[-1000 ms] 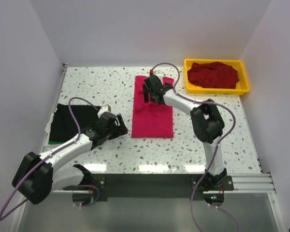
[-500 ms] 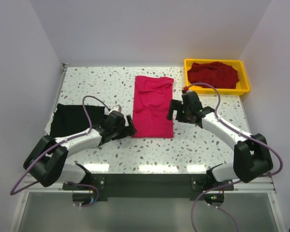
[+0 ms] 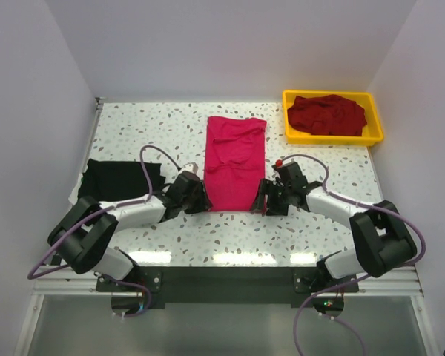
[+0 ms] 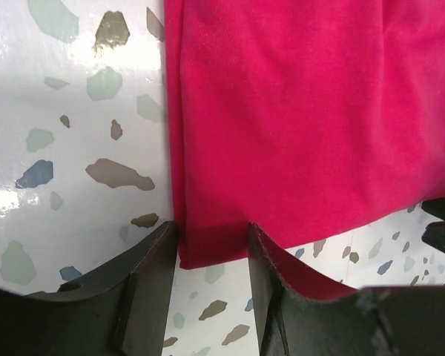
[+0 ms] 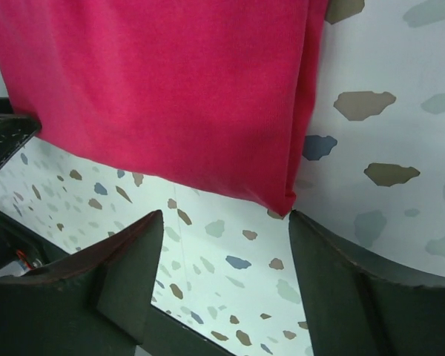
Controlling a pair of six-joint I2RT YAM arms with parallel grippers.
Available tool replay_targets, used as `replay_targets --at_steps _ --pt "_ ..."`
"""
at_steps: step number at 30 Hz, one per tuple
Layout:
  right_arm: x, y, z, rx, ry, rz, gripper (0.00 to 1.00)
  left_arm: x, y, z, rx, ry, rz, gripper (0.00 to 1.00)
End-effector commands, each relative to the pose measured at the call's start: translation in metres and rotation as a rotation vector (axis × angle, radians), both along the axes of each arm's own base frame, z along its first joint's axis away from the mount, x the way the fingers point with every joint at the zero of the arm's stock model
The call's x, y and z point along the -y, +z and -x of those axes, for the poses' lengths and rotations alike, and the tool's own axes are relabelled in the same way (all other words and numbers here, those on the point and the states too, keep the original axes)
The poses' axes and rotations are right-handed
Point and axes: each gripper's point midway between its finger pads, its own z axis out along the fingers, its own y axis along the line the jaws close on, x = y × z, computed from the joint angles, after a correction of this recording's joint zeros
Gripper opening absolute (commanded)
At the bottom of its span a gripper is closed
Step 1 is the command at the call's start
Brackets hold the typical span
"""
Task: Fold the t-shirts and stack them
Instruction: Fold the tshirt
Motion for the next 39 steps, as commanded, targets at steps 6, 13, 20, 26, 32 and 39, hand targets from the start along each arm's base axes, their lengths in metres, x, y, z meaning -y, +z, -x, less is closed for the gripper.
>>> replay_targets --at_steps 6,13,20,26,32,39 --pt "0.0 -0.011 0.0 -0.006 -0.026 -0.007 0.64 -0.007 -0.009 0.018 -0.025 0.012 -0.076 0.47" --pt "0.009 -0.026 -0.002 -0.013 -0.04 0.054 0.59 -0.01 -0.02 0.02 -0.05 0.019 -0.106 0.35" --pt "0.012 -0.024 0.006 -0.003 -0.012 0.054 0.1 -0.01 -0.022 0.026 -0.048 -0.005 -0.123 0.0" --pt "0.018 -0.014 0.048 -0.043 0.105 0.029 0.0 0.002 -0.005 0.059 -0.023 -0.1 -0.076 0.0" --pt "0.026 0.012 0.114 -0.079 0.25 -0.064 0.0 0.0 0.012 0.119 -0.091 -0.198 -0.032 0.0" --pt "0.03 0.057 0.127 0.026 0.227 -0.115 0.0 0.019 0.066 0.15 -0.031 -0.258 0.089 0.0"
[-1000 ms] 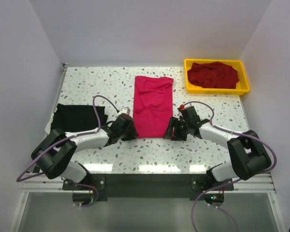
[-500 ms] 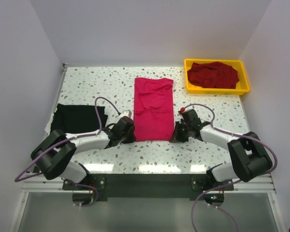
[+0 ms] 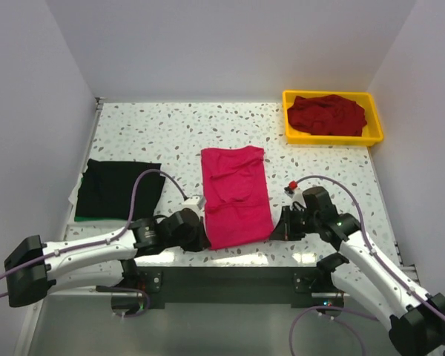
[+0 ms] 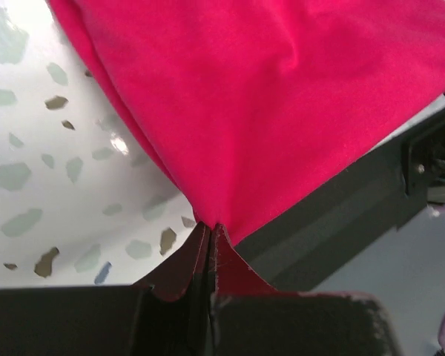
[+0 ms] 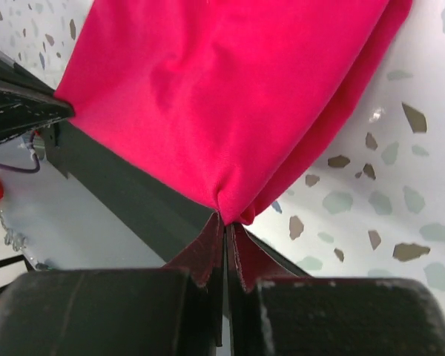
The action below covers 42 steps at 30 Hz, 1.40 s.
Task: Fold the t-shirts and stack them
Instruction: Fold the tshirt
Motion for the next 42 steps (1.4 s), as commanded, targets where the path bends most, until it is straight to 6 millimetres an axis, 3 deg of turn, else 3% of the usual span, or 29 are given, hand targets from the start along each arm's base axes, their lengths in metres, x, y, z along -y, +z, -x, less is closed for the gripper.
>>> replay_targets --at_steps 1,4,5,9,14,17,19,20,22,23,31,34,36,37,38,41,42 --pt "0.008 0.011 0.018 -0.058 0.021 0.035 0.0 0.004 0.028 0.003 0.016 0.029 0.053 0.0" --pt "0.004 0.027 0.006 -0.021 0.027 0.034 0.0 0.004 0.041 -0.004 0.058 0.046 0.067 0.0" --pt "0.003 0.029 0.0 -0.019 0.017 0.041 0.0 0.006 0.054 -0.013 0.094 0.065 0.071 0.0" --pt "0.006 0.059 -0.043 0.097 -0.081 0.105 0.0 -0.001 0.069 -0.034 0.181 0.114 -0.014 0.0" --pt "0.005 0.083 -0.076 0.15 -0.106 0.154 0.0 -0.008 0.094 -0.069 0.274 0.198 -0.085 0.0" --pt "0.0 0.097 -0.107 0.222 -0.151 0.154 0.0 -0.013 0.1 -0.101 0.312 0.246 -0.072 0.0" --pt "0.002 0.103 -0.129 0.271 -0.193 0.168 0.0 -0.012 0.11 -0.119 0.361 0.259 -0.046 0.0" --pt "0.0 0.116 -0.14 0.308 -0.209 0.155 0.0 -0.014 0.118 -0.134 0.393 0.285 -0.039 0.0" --pt "0.0 0.117 -0.155 0.314 -0.217 0.161 0.0 -0.012 0.131 -0.148 0.425 0.3 -0.024 0.0" --pt "-0.003 0.129 -0.164 0.344 -0.225 0.143 0.0 -0.014 0.132 -0.161 0.445 0.316 -0.03 0.0" --pt "-0.008 0.126 -0.215 0.334 -0.216 0.123 0.0 -0.02 0.149 -0.217 0.503 0.38 -0.043 0.0" --pt "-0.008 0.122 -0.238 0.327 -0.226 0.108 0.0 -0.021 0.142 -0.237 0.487 0.386 -0.066 0.0" --pt "-0.008 0.109 -0.254 0.293 -0.236 0.1 0.0 -0.023 0.133 -0.251 0.474 0.39 -0.076 0.0" --pt "-0.01 0.113 -0.262 0.3 -0.232 0.089 0.0 -0.027 0.135 -0.26 0.475 0.405 -0.077 0.0" --pt "-0.011 0.095 -0.27 0.258 -0.228 0.105 0.0 -0.026 0.127 -0.267 0.466 0.399 -0.095 0.0" --pt "-0.011 0.088 -0.291 0.252 -0.228 0.115 0.0 -0.028 0.108 -0.289 0.433 0.415 -0.123 0.0" --pt "-0.011 0.071 -0.298 0.217 -0.229 0.13 0.0 -0.026 0.11 -0.297 0.431 0.421 -0.119 0.0"
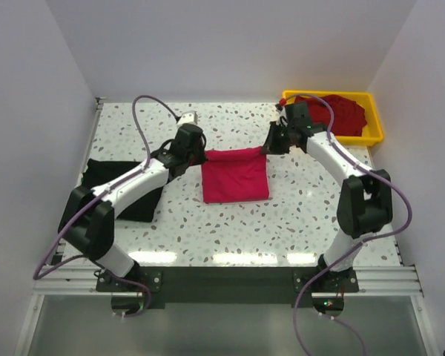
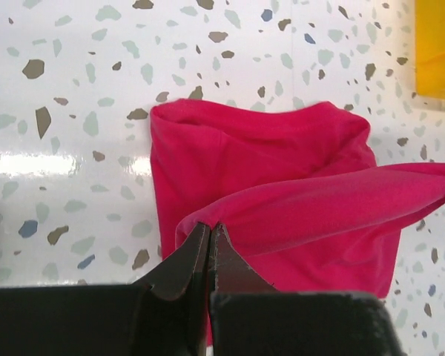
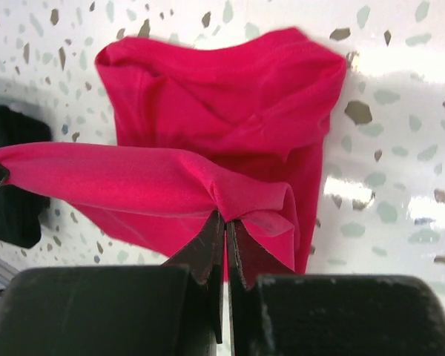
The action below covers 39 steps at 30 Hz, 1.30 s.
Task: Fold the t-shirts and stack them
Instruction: Fold the tshirt, then neatly place the folded tshirt to the corner
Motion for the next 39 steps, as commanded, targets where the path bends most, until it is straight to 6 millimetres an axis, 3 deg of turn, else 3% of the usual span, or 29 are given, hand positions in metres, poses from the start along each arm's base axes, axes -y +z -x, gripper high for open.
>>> replay_targets --at_steps 1,2,3,8,11,12,13,15,16,20,22,23,24,25,27,29,30,31,33,35,36,37,39 --pt "-0.004 0.007 -0.035 0.058 0.015 -0.014 0.0 -0.001 0.001 -0.04 0.029 0.02 -0.008 0.0" --pt "-0.003 0.002 -0.039 0.041 0.008 -0.014 0.0 -0.003 -0.003 -0.046 0.025 0.034 -0.012 0.0" --pt "-0.002 -0.016 -0.044 -0.003 0.004 -0.006 0.0 -0.003 -0.008 -0.051 0.016 0.036 -0.016 0.0" --pt "-0.002 -0.038 -0.073 0.0 -0.019 0.01 0.0 -0.004 -0.03 -0.083 -0.003 0.05 -0.037 0.0" --pt "-0.001 -0.055 -0.088 -0.02 -0.038 0.019 0.1 -0.002 -0.044 -0.092 -0.028 0.042 -0.025 0.0" --pt "0.0 -0.06 -0.091 -0.026 -0.041 0.02 0.18 0.0 -0.042 -0.097 -0.027 0.043 -0.023 0.08" --pt "0.0 -0.067 -0.096 -0.034 -0.042 0.022 0.26 -0.005 -0.05 -0.097 -0.052 0.056 -0.039 0.41" --pt "0.001 -0.07 -0.099 -0.038 -0.038 0.027 0.39 -0.008 -0.049 -0.1 -0.047 0.067 -0.048 0.84" --pt "0.002 -0.069 -0.103 -0.027 -0.043 0.027 0.45 -0.008 -0.044 -0.102 -0.026 0.07 -0.043 1.0" --pt "0.004 -0.055 -0.105 0.001 -0.02 0.01 0.7 -0.014 -0.041 -0.1 -0.032 0.07 -0.083 1.0" --pt "0.003 -0.047 -0.097 0.01 0.002 -0.002 0.99 -0.017 -0.036 -0.094 -0.032 0.07 -0.083 1.0" --pt "0.003 -0.029 -0.094 0.048 0.01 -0.009 0.99 -0.018 -0.034 -0.091 -0.027 0.069 -0.074 1.0" --pt "0.003 -0.023 -0.09 0.06 0.016 -0.011 0.99 -0.019 -0.043 -0.08 -0.05 0.052 -0.068 1.0" --pt "0.004 -0.03 -0.078 0.041 0.022 -0.01 0.99 -0.017 -0.03 -0.076 -0.019 0.043 -0.038 1.0" --pt "0.005 -0.02 -0.059 0.061 0.027 -0.031 0.99 -0.016 -0.044 -0.056 -0.06 0.008 -0.012 1.0" --pt "0.001 -0.013 -0.043 0.077 0.046 -0.071 0.99 -0.012 -0.037 -0.045 -0.043 -0.019 0.032 1.0" --pt "0.002 -0.013 -0.034 0.077 0.049 -0.084 0.99 -0.012 -0.052 -0.032 -0.079 -0.04 0.041 1.0" --pt "0.003 -0.012 -0.017 0.088 0.054 -0.101 0.99 -0.008 -0.047 -0.028 -0.059 -0.056 0.066 1.0" --pt "0.006 -0.019 0.01 0.071 0.047 -0.116 0.99 -0.004 -0.06 -0.017 -0.084 -0.078 0.08 1.0" --pt "0.006 -0.02 0.026 0.069 0.054 -0.14 0.99 -0.001 -0.069 -0.013 -0.109 -0.087 0.077 1.0" --pt "0.008 -0.034 0.042 0.032 0.055 -0.143 0.99 0.001 -0.075 -0.011 -0.129 -0.093 0.068 1.0" --pt "0.008 -0.025 0.049 0.058 0.064 -0.153 0.99 0.002 -0.079 -0.011 -0.138 -0.093 0.062 1.0" --pt "0.009 -0.026 0.062 0.051 0.072 -0.161 0.99 0.007 -0.08 -0.013 -0.138 -0.104 0.056 1.0"
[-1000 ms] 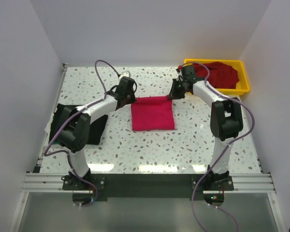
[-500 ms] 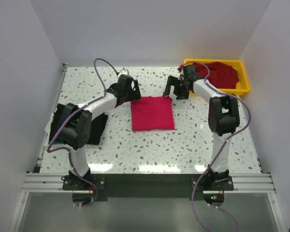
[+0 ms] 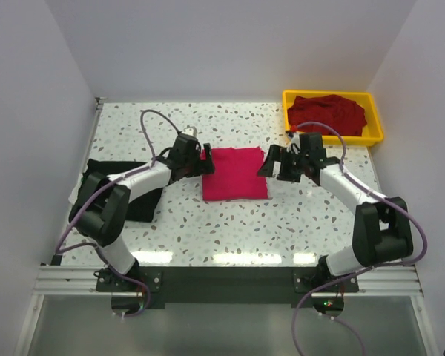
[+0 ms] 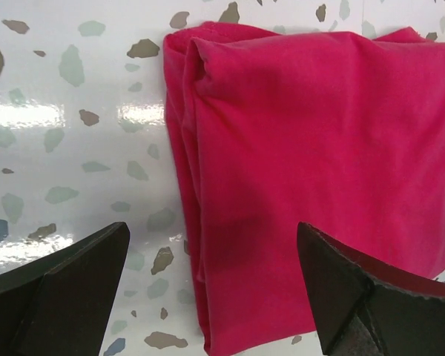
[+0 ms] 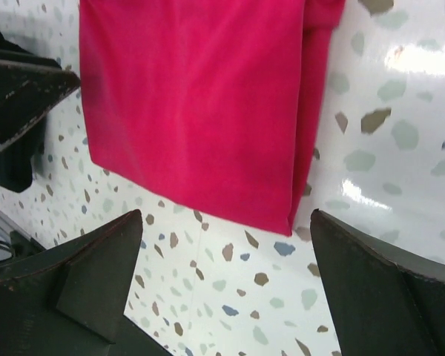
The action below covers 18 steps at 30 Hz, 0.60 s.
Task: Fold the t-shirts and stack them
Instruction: Neatly place the folded tshirt to the corner
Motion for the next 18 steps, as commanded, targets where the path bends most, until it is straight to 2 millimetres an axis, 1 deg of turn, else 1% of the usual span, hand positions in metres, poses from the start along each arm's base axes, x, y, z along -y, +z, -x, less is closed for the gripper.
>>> replay_targets --at_steps 1,2,3,4,5,6,8,9,10,11,12,13,14,15,16,17,18 --pt "-0.004 0.012 0.02 0.04 0.025 -0.054 0.99 0.019 0.001 -0.009 0.024 -0.034 0.038 1.0" --pt "-0.002 0.011 0.025 0.037 0.021 -0.051 0.99 0.02 -0.003 -0.01 0.014 -0.034 0.031 1.0" --pt "0.002 0.009 0.029 0.033 0.005 -0.033 0.99 0.023 -0.001 -0.014 0.016 -0.037 0.03 1.0" --pt "0.005 0.006 0.036 0.012 0.001 -0.019 0.99 0.021 -0.014 -0.011 -0.02 -0.04 0.003 1.0" --pt "0.008 0.01 0.039 0.025 0.003 -0.003 0.99 0.023 -0.013 -0.015 -0.022 -0.041 -0.006 1.0" --pt "0.012 0.008 0.041 0.023 -0.006 0.017 0.99 0.023 -0.022 -0.012 -0.046 -0.041 -0.034 0.98" --pt "0.015 0.006 0.046 0.009 -0.011 0.032 0.99 0.025 -0.025 -0.012 -0.047 -0.046 -0.064 0.96" --pt "0.016 0.006 0.048 0.012 -0.01 0.035 0.99 0.029 -0.023 -0.012 -0.039 -0.05 -0.079 0.93" --pt "0.016 0.006 0.049 0.01 -0.009 0.034 0.99 0.029 -0.029 -0.009 -0.054 -0.056 -0.102 0.91" --pt "0.016 0.005 0.05 0.006 -0.01 0.034 0.99 0.03 -0.028 -0.012 -0.05 -0.05 -0.113 0.9" --pt "0.016 0.004 0.05 0.002 -0.012 0.032 0.99 0.028 -0.029 -0.013 -0.049 -0.039 -0.14 0.86" --pt "0.016 0.005 0.051 0.001 -0.011 0.029 0.99 0.024 -0.036 -0.011 -0.069 -0.028 -0.169 0.84" --pt "0.016 0.004 0.051 0.001 -0.009 0.031 0.99 0.023 -0.035 -0.015 -0.065 -0.019 -0.178 0.81" --pt "0.016 0.005 0.052 0.003 -0.009 0.031 0.99 0.02 -0.037 -0.016 -0.066 -0.009 -0.198 0.76" --pt "0.017 0.004 0.053 0.0 -0.009 0.04 0.99 0.016 -0.045 -0.013 -0.094 -0.002 -0.228 0.74" --pt "0.019 0.003 0.054 -0.001 -0.012 0.049 0.99 0.016 -0.044 -0.017 -0.093 0.006 -0.239 0.71" --pt "0.02 0.005 0.055 0.005 -0.013 0.055 0.99 0.014 -0.053 -0.013 -0.118 0.006 -0.271 0.65"
